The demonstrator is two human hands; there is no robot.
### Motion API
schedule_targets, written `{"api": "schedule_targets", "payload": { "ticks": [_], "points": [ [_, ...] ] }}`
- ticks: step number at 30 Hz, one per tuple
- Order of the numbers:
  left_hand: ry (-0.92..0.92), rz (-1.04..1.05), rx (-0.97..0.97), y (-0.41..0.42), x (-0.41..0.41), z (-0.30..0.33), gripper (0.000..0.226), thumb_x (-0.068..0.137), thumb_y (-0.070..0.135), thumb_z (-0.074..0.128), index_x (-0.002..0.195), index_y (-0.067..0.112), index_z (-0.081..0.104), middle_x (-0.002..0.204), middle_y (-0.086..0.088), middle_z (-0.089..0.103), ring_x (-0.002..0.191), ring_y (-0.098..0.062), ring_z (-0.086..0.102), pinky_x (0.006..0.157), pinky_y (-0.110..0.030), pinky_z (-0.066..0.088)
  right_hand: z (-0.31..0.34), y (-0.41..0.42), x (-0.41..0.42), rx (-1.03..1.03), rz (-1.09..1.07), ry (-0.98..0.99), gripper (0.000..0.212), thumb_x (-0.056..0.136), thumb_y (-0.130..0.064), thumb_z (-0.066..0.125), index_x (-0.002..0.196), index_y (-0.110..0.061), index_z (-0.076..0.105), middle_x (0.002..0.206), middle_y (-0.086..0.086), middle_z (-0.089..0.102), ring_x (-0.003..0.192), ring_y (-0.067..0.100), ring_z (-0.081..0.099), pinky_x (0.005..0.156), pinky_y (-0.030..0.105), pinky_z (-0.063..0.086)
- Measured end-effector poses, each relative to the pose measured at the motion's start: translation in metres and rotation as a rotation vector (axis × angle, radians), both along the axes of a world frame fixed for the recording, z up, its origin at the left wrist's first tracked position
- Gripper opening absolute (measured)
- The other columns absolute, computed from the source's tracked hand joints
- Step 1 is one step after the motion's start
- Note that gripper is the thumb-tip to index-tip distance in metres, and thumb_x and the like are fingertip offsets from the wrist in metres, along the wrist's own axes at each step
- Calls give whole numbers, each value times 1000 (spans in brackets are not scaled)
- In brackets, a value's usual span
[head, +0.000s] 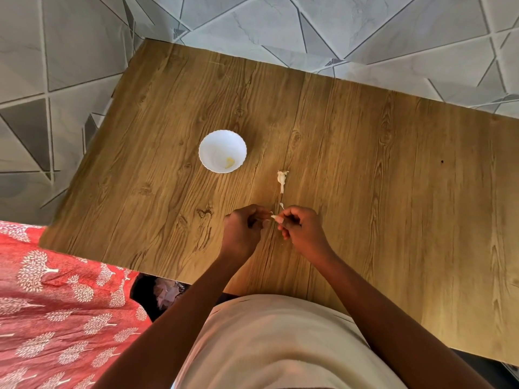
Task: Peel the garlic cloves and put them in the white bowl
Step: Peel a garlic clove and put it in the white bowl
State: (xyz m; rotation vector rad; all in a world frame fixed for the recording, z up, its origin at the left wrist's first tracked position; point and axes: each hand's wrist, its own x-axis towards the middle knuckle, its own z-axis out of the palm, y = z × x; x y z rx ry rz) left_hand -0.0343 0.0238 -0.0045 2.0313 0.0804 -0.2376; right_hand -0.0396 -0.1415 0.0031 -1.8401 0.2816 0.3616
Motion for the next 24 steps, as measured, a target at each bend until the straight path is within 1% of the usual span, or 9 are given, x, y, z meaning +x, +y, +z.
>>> {"api": "schedule_targets", "payload": {
  "ticks": [3, 6, 8, 10, 12, 14, 18, 21, 24],
  "points": [
    [-13, -9, -35, 0, -3, 2, 26, 85, 1, 78, 109, 12, 78, 94, 7, 77, 83, -2, 71, 77, -29, 61, -3, -1, -2, 13, -21, 19, 9, 95, -6, 67, 88, -10, 70, 72, 2, 69, 57, 6, 60, 57, 23, 52],
    [5, 12, -141, -1, -1, 6, 13, 84, 7, 81, 96, 11, 79, 85, 4, 76, 77, -14, 72, 70, -35, 61, -3, 0, -2, 49, 5, 3, 7, 93, -9, 71, 87, -8, 70, 69, 0, 68, 56, 10, 60, 56, 26, 52],
    [6, 12, -186, -2, 1, 6, 7, 84, 8, 82, 88, 11, 77, 80, 2, 75, 74, -19, 71, 68, -37, 61, -2, 1, -3, 55, 32, -12, 12, 92, -14, 73, 84, -7, 68, 67, 1, 66, 56, 12, 59, 56, 29, 51],
    [-13, -12, -193, -1, 3, 5, 7, 83, 6, 81, 85, 10, 77, 79, 2, 74, 75, -18, 71, 70, -34, 61, 0, 2, -3, 31, 57, -16, 16, 93, -16, 71, 84, -5, 66, 66, 2, 63, 56, 13, 57, 55, 29, 49],
    [-50, -57, -193, 0, 5, 5, 7, 84, 1, 79, 87, 7, 76, 80, 2, 75, 75, -16, 71, 70, -33, 60, 0, 2, -2, 57, 56, 17, 16, 96, -10, 66, 81, -5, 64, 64, 3, 60, 56, 14, 53, 54, 31, 47],
    [-86, -104, -183, 3, 7, 4, 8, 86, -2, 76, 89, 5, 76, 82, 0, 75, 76, -18, 71, 70, -34, 60, 2, 3, -1, 175, 7, 112, 22, 99, -2, 58, 78, -7, 65, 63, 5, 56, 56, 16, 49, 52, 31, 44],
    [-145, -190, -95, 5, 13, 1, 18, 86, -10, 71, 91, 7, 75, 84, 4, 73, 81, -11, 71, 73, -22, 56, 9, 5, -1, 411, -114, 344, 23, 101, -1, 52, 85, -3, 69, 64, 4, 50, 55, 12, 45, 51, 27, 42],
    [-294, -325, 28, 5, 18, 3, 23, 85, -14, 70, 95, 7, 74, 87, 1, 73, 82, -6, 69, 74, -13, 50, 8, 4, 1, 356, -105, 372, 27, 101, 1, 50, 81, -5, 66, 60, 1, 50, 51, 11, 43, 49, 27, 40],
    [-534, -547, 246, 9, 21, 1, 31, 80, -18, 70, 100, 5, 71, 94, -7, 71, 88, -16, 66, 72, -26, 55, 9, 3, 3, 241, -68, 371, 32, 101, 1, 51, 73, -7, 63, 56, 2, 50, 46, 11, 42, 45, 25, 36]
  ]
}}
